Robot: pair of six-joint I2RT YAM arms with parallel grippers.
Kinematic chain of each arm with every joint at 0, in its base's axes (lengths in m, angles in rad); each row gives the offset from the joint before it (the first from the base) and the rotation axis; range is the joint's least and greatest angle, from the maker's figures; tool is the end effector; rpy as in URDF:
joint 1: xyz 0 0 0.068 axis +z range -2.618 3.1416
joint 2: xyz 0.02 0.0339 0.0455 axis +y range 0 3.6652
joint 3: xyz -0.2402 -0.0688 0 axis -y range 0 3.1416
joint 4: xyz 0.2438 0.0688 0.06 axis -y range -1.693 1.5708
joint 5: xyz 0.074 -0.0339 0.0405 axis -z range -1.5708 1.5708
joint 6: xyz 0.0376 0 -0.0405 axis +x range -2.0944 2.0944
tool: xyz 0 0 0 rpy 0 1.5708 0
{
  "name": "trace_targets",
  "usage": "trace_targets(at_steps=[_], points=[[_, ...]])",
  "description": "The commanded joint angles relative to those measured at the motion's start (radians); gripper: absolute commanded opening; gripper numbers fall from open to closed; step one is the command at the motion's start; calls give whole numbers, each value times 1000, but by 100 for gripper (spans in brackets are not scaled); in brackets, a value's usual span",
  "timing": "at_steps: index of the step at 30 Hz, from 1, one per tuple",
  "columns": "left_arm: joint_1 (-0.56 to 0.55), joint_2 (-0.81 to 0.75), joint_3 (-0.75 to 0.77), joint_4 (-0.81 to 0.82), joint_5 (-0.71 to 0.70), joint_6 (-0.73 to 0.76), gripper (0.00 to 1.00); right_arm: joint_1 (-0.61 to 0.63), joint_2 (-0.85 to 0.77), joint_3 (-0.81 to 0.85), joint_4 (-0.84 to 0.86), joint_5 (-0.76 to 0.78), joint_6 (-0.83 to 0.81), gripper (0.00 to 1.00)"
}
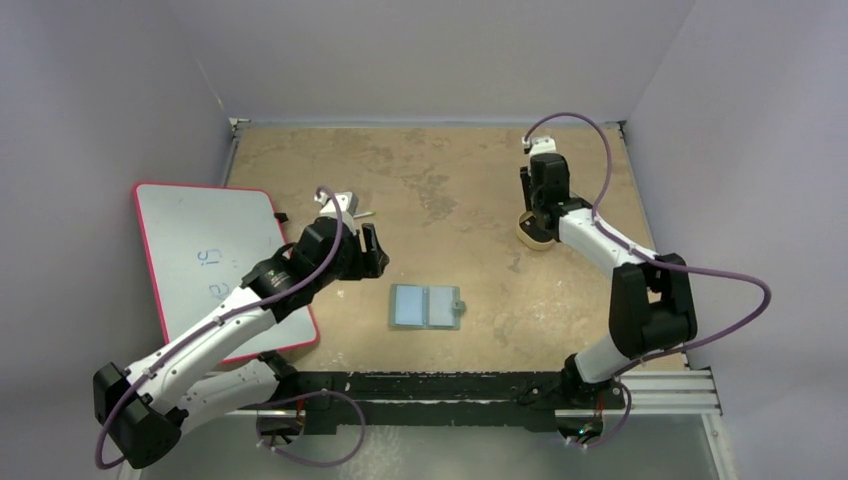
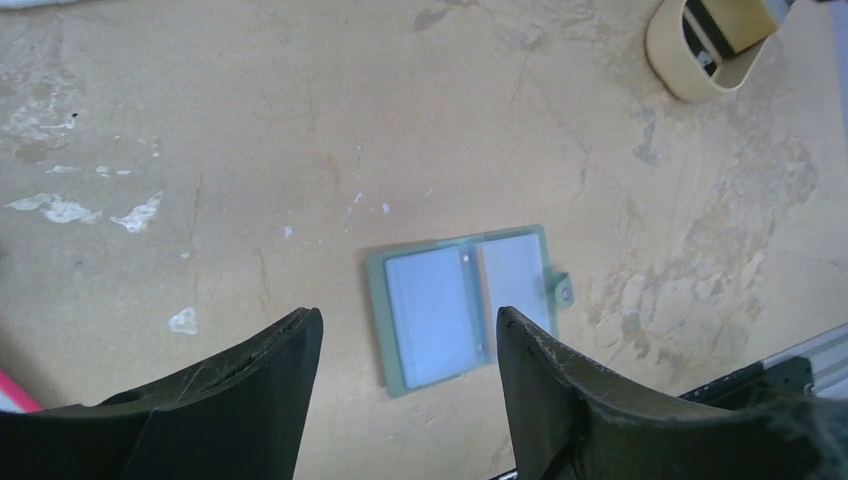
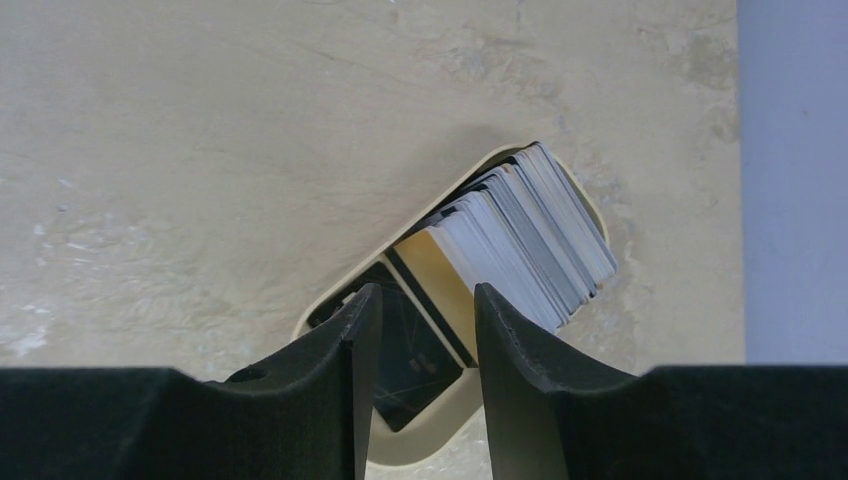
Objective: Put the credit cards into the card holder
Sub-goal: Pick up the credit card from the storage box.
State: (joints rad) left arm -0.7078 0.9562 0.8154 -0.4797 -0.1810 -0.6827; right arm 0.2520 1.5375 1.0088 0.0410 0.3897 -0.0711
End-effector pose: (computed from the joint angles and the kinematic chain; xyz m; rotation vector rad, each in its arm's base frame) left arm 0.1728 -0.1389 0.2704 -0.0764 2.2401 -0.5818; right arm 0.3414 0.0732 0.2314 -0.0881 2.0290 -0.2868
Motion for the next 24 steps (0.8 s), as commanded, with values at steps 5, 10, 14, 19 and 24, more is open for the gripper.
trace_targets(at_steps=[5, 10, 14, 19, 24], points=[[2, -79, 36, -123, -42, 124, 66, -51, 30, 42, -13, -61, -149, 44], [2, -93, 25, -112, -65, 121, 67, -60, 86, 38, 21, 18, -257, 47], [2, -86, 28, -122, -53, 126, 67, -60, 136, 66, 20, 70, -333, 52], [1, -105, 24, -118, -51, 127, 67, -60, 163, 69, 8, 67, -318, 53], [1, -105, 22, -112, -49, 126, 67, -60, 199, 67, 11, 136, -319, 53]])
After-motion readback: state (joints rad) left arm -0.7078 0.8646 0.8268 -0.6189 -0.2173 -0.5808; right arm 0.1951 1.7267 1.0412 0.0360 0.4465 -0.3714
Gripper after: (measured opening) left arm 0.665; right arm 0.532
